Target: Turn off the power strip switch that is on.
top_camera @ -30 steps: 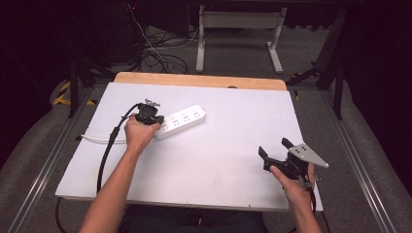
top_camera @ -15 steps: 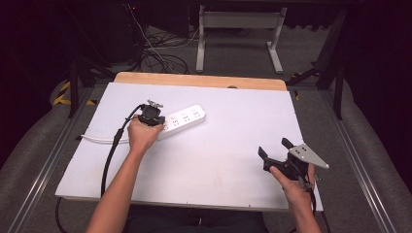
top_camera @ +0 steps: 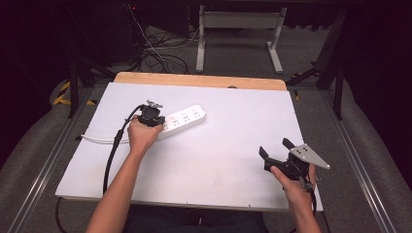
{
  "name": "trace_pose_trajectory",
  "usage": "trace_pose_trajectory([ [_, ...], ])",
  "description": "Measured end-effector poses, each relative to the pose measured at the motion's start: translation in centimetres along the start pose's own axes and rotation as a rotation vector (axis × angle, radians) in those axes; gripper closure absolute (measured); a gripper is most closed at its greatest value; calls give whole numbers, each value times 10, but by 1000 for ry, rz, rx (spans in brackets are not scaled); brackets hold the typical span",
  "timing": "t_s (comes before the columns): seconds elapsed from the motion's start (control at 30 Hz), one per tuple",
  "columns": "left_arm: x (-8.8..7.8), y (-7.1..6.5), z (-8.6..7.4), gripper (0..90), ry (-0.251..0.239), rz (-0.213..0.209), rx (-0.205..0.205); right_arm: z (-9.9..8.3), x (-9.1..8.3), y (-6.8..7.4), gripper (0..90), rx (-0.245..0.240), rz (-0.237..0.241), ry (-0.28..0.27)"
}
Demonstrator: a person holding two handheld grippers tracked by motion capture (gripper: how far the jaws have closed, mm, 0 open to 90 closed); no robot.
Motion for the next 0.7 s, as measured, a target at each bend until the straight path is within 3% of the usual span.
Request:
trace_pose_trajectory([
  [0.1, 0, 0, 0, 900, -5, 4, 10, 0, 1, 0, 76, 3, 0, 1],
  [0.17, -1, -1, 3, 900, -29, -35, -14, 0, 2, 0, 76, 0, 3, 2],
  [0.27, 0, -1, 3, 900, -33, -40, -29, -1, 2, 1, 77, -2, 5, 3],
  [0.37, 1, -4, 4, 900, -45, -50, -10, -1, 3, 1, 77, 4, 6, 2],
  [0.47, 1, -2, 6, 900, -68, -56, -40, -1, 2, -2, 77, 4, 2, 2],
  [0.5, -7, 2, 12, 900, -126, -80, -74, -1, 2, -2, 77, 7, 0, 3],
  [0.53, -13, 6, 16, 900, -157, -75, -83, -2, 2, -3, 77, 9, -1, 3],
  [0.6, -27, 14, 22, 900, -211, -61, -76, -2, 2, -4, 77, 10, -3, 3],
  [0.63, -27, 14, 22, 900, -211, -61, -76, -2, 2, -4, 77, 10, -3, 3],
  [0.7, -52, 29, 24, 900, -295, -46, -88, -1, 2, -4, 77, 12, -5, 1],
])
Point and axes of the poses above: each handheld gripper's, and its own axes: x roughly forward along the jaws, z roughly out of its top, y roughly to its left, the point moved 10 cm from there along x, roughly forward along the jaws, and after that the axes turned 4 degrees about -x, right-handed, at the moved point
